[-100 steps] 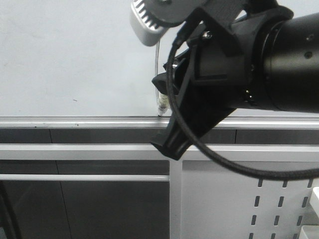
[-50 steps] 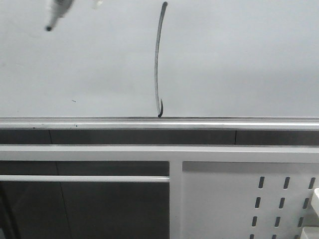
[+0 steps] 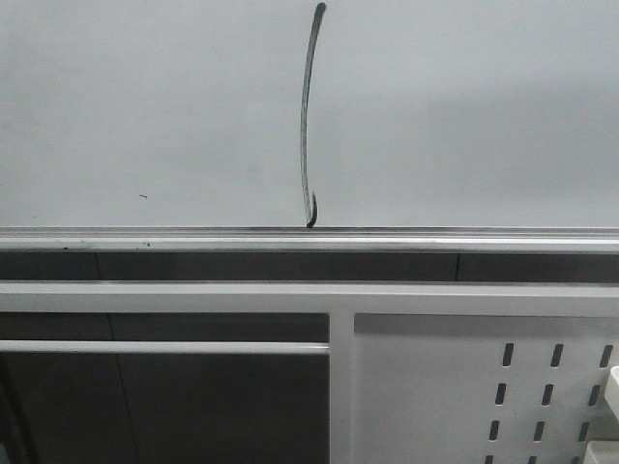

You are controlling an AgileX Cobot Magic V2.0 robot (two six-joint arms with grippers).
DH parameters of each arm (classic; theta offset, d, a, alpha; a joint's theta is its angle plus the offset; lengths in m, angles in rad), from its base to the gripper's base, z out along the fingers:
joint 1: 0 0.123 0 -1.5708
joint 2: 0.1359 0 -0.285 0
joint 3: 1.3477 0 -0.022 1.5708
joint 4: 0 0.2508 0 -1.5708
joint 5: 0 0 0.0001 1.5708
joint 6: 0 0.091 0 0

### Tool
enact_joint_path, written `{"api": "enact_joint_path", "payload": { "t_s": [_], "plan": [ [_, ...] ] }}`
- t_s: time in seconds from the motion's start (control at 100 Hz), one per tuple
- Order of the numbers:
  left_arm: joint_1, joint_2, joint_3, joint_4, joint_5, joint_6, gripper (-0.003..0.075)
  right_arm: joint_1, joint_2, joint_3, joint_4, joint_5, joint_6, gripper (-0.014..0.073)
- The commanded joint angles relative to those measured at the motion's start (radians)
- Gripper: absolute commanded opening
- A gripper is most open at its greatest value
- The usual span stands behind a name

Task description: Write number 1 on whiteboard

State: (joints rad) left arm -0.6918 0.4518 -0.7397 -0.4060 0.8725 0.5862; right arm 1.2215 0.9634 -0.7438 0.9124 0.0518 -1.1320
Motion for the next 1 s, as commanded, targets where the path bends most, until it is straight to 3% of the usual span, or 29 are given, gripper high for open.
{"api": "enact_joint_path", "payload": {
  "t_s": [0.0, 0.13, 0.32, 0.99],
  "plan": [
    [0.003, 0.048, -0.055, -0.101, -0.025, 0.075, 0.0262, -0.002, -0.006, -0.04, 0.008, -0.01, -0.006, -0.0077],
    [0.003, 0.113, -0.068, -0.138, 0.039, 0.097, 0.0262, -0.002, 0.002, -0.08, 0.008, 0.018, -0.006, -0.0077],
    [0.003, 0.151, -0.07, -0.236, 0.021, 0.191, 0.0262, -0.002, 0.068, -0.163, -0.036, 0.122, -0.006, -0.0077],
    [0.003, 0.171, -0.07, -0.113, 0.061, 0.108, 0.026, -0.002, 0.119, -0.236, -0.066, 0.177, -0.006, -0.0077]
  ]
}}
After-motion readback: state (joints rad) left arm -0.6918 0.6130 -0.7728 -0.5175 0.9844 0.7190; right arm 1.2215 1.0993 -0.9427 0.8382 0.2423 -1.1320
